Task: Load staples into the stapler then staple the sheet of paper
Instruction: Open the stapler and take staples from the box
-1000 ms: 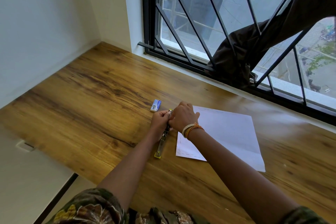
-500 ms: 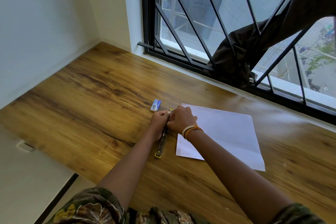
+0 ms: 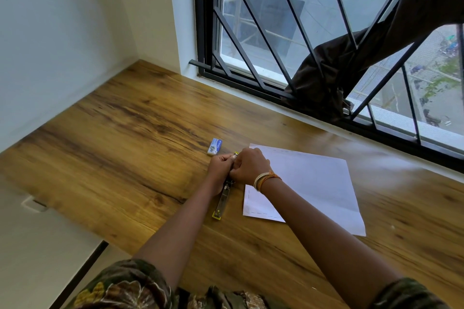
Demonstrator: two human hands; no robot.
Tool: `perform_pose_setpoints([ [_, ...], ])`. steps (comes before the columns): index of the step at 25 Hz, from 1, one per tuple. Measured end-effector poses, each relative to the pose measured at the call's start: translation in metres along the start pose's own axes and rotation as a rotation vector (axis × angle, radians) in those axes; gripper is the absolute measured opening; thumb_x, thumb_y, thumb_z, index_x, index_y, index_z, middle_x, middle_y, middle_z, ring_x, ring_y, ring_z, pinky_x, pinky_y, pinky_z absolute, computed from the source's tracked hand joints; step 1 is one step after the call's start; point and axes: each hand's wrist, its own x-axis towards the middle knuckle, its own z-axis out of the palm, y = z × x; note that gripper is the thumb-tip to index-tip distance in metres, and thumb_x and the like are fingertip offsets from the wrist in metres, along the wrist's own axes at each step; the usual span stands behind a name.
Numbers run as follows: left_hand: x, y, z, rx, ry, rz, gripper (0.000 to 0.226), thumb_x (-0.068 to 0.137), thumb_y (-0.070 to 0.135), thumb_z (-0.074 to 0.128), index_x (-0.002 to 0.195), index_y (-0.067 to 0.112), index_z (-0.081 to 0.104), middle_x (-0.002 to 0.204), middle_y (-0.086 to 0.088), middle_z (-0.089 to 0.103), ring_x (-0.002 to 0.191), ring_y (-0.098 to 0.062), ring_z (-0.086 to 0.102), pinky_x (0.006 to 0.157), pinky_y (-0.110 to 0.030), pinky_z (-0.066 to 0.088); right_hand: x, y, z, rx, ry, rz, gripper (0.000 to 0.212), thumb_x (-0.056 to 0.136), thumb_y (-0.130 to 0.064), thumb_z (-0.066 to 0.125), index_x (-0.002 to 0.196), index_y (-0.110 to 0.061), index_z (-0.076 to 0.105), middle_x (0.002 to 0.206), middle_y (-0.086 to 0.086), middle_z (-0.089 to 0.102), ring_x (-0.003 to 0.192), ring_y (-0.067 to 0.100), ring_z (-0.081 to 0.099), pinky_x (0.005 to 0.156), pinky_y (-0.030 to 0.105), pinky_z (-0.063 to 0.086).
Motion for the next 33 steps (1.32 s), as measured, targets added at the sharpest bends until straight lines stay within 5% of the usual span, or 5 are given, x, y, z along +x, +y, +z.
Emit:
perform_pose_setpoints([
  [6, -0.003, 0.003, 0.001, 0.035, 0.01, 0.003, 0.027, 0.098, 0.011, 0.047, 0.091, -0.004, 0.069, 0.078, -0.016, 0.065, 0.066, -0.021, 0.061, 0.057, -0.029, 0.05, 0.01, 0.016, -0.006, 0.18, -0.067, -0.054, 0.01, 0.065, -0.021, 0.073, 0.058, -0.014, 0.07, 0.059, 0.005, 0.067, 0.053, 0.01, 0.058, 0.053, 0.029, 0.052],
  [10, -0.007, 0.005, 0.006, -0.089, 0.039, -0.058, 0.029, 0.1, 0.012, 0.045, 0.106, -0.01, 0.063, 0.08, -0.023, 0.063, 0.061, -0.028, 0.06, 0.056, -0.034, 0.053, 0.028, 0.039, -0.021, 0.325, 0.067, -0.004, 0.014, 0.065, -0.024, 0.079, 0.063, -0.011, 0.072, 0.061, 0.005, 0.068, 0.051, 0.007, 0.054, 0.051, 0.024, 0.048],
  [16, -0.002, 0.001, 0.008, -0.116, 0.077, -0.07, 0.024, 0.101, 0.011, 0.043, 0.104, -0.004, 0.062, 0.081, -0.022, 0.065, 0.06, -0.029, 0.063, 0.054, -0.036, 0.057, 0.056, 0.05, -0.033, -0.142, 0.123, -0.074, 0.012, 0.068, -0.032, 0.073, 0.075, -0.023, 0.07, 0.09, -0.002, 0.063, 0.085, 0.018, 0.058, 0.075, 0.038, 0.054],
  [25, 0.003, -0.004, 0.007, -0.049, 0.102, -0.057, 0.021, 0.1, 0.015, 0.044, 0.105, 0.004, 0.063, 0.083, -0.022, 0.068, 0.061, -0.028, 0.068, 0.058, -0.039, 0.06, 0.084, 0.047, -0.017, -0.31, 0.139, -0.294, 0.012, 0.078, -0.031, 0.062, 0.082, -0.024, 0.07, 0.093, -0.002, 0.059, 0.089, 0.018, 0.05, 0.08, 0.036, 0.04],
  [33, 0.003, -0.003, 0.007, -0.054, 0.093, -0.061, 0.026, 0.101, 0.012, 0.042, 0.106, -0.003, 0.062, 0.079, -0.022, 0.067, 0.058, -0.027, 0.068, 0.054, -0.035, 0.059, 0.068, 0.056, -0.015, 0.159, 0.325, -0.193, 0.011, 0.076, -0.011, 0.068, 0.081, -0.019, 0.072, 0.085, 0.0, 0.062, 0.078, 0.014, 0.056, 0.07, 0.03, 0.05],
])
